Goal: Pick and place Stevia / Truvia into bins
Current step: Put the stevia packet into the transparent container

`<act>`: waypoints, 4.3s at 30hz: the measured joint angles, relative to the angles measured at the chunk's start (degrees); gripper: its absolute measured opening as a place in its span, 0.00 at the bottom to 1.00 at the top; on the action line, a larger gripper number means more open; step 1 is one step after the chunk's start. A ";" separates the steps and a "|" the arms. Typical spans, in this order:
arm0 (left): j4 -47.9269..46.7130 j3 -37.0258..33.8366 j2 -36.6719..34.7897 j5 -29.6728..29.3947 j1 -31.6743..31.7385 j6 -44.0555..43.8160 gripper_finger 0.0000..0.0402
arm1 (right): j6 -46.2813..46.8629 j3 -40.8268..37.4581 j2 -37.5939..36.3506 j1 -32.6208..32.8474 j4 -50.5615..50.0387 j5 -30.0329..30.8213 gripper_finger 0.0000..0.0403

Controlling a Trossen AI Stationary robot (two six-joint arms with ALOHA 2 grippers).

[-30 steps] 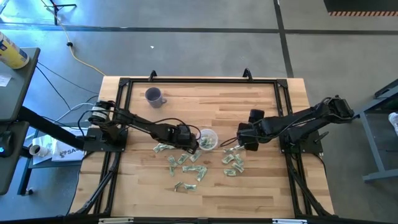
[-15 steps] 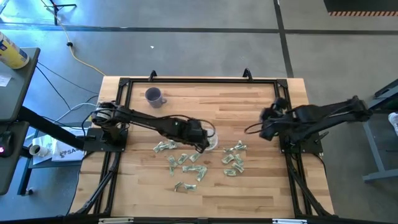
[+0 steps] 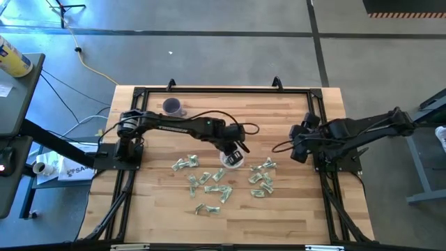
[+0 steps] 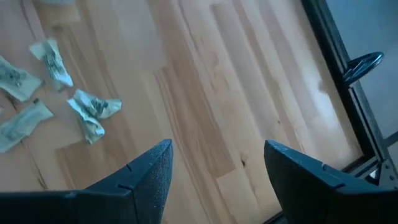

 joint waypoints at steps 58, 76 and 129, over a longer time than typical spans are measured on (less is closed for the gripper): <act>5.36 -40.96 -35.91 -2.18 1.62 -6.60 0.40 | -8.95 0.00 44.46 -4.67 43.75 -26.17 0.45; 5.54 -41.07 -39.07 2.45 5.25 -2.14 0.40 | -14.28 18.49 38.16 -8.54 24.23 -20.72 0.01; -12.95 -41.40 -25.99 -2.73 -13.86 -29.78 0.50 | -25.41 12.33 29.49 -3.87 23.61 -17.49 0.63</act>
